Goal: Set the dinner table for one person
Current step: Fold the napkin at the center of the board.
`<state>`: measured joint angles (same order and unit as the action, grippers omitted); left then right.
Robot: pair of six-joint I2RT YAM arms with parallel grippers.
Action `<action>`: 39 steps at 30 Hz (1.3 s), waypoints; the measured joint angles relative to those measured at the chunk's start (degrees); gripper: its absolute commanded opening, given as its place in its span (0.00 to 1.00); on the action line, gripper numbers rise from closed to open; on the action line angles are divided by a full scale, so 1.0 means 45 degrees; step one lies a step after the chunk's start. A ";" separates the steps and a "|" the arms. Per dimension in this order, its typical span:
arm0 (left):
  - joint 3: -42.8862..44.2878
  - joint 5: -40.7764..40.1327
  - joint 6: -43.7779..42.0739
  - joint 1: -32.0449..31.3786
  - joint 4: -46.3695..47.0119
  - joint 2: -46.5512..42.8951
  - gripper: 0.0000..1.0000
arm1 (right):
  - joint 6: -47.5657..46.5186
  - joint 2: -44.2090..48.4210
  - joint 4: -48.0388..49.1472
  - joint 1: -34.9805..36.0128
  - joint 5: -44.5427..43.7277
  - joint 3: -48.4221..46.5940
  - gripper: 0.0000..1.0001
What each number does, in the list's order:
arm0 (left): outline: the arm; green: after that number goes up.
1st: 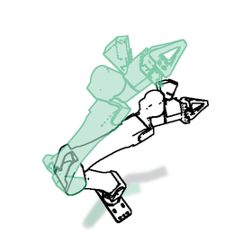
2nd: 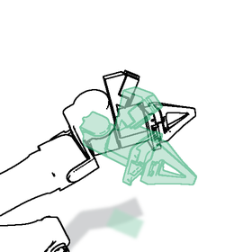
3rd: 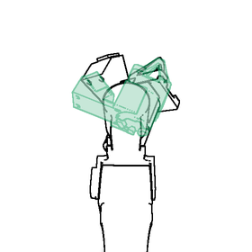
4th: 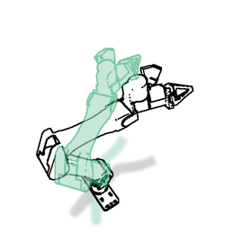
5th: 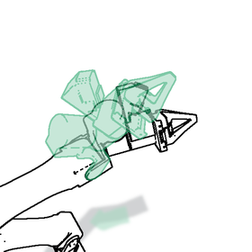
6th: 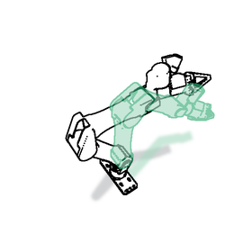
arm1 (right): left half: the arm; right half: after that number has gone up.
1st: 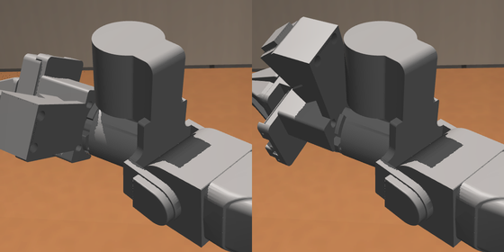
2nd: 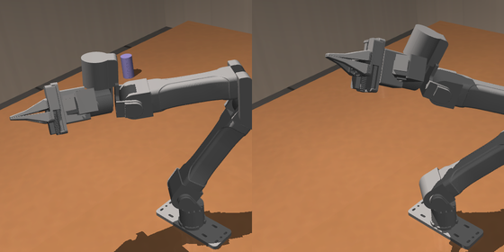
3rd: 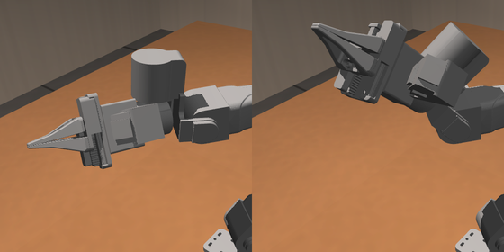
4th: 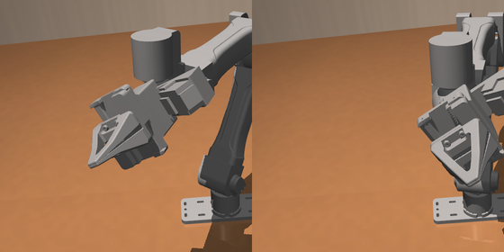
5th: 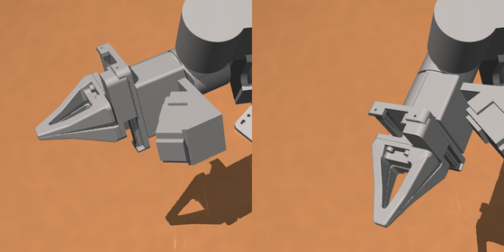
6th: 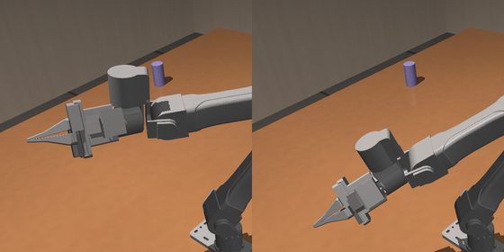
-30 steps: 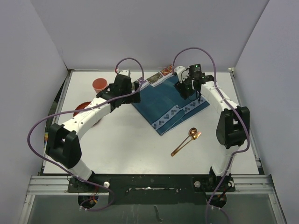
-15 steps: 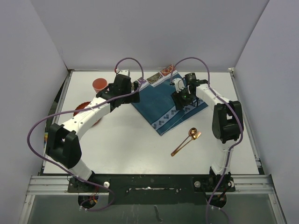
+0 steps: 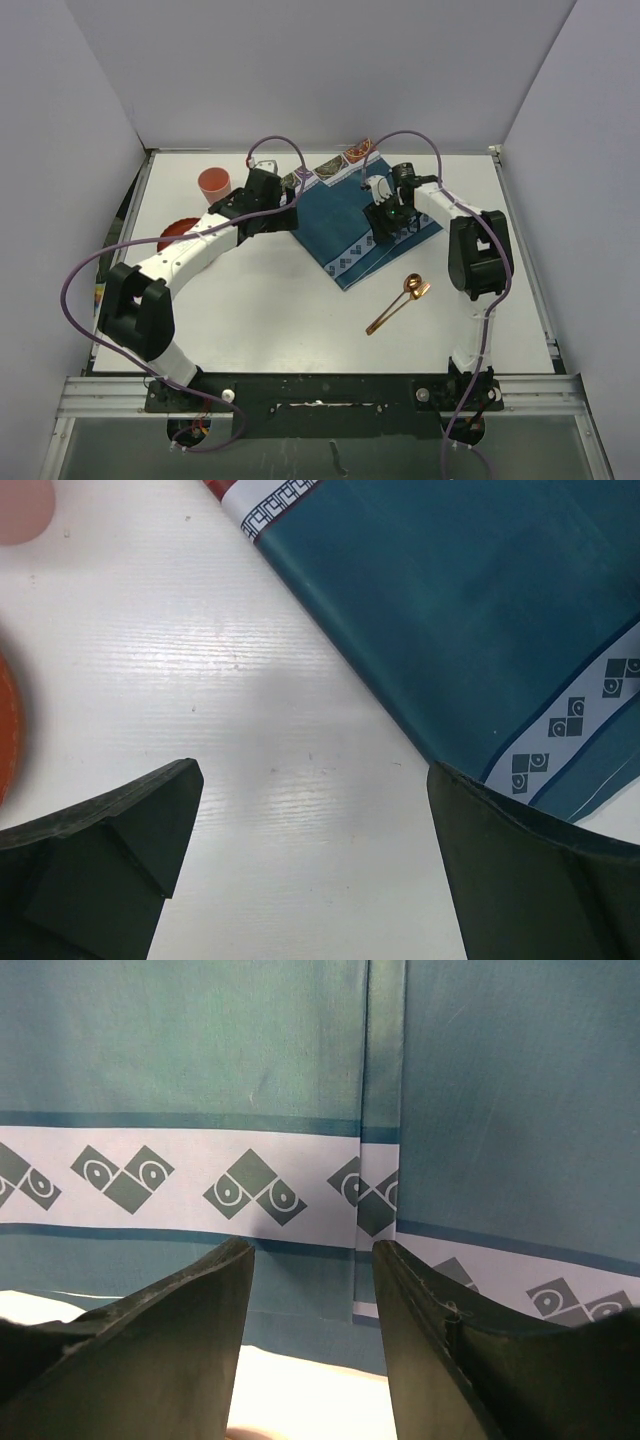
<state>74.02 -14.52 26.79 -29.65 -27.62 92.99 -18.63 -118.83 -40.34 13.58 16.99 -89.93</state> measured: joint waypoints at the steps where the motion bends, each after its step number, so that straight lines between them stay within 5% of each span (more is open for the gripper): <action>1: -0.0039 0.0000 0.0000 0.0000 0.0005 0.0000 0.98 | -0.0005 -0.0102 0.0000 0.0000 0.0005 0.0010 0.52; 39: -0.1229 0.1107 0.0248 0.0194 0.1059 0.0000 0.98 | -0.1768 -0.0665 0.0005 0.0267 -0.0928 -0.0374 0.49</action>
<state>68.49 -9.54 27.90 -28.77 -22.85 92.99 -26.59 -121.82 -40.32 14.79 12.82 -91.61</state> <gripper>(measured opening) 0.979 0.503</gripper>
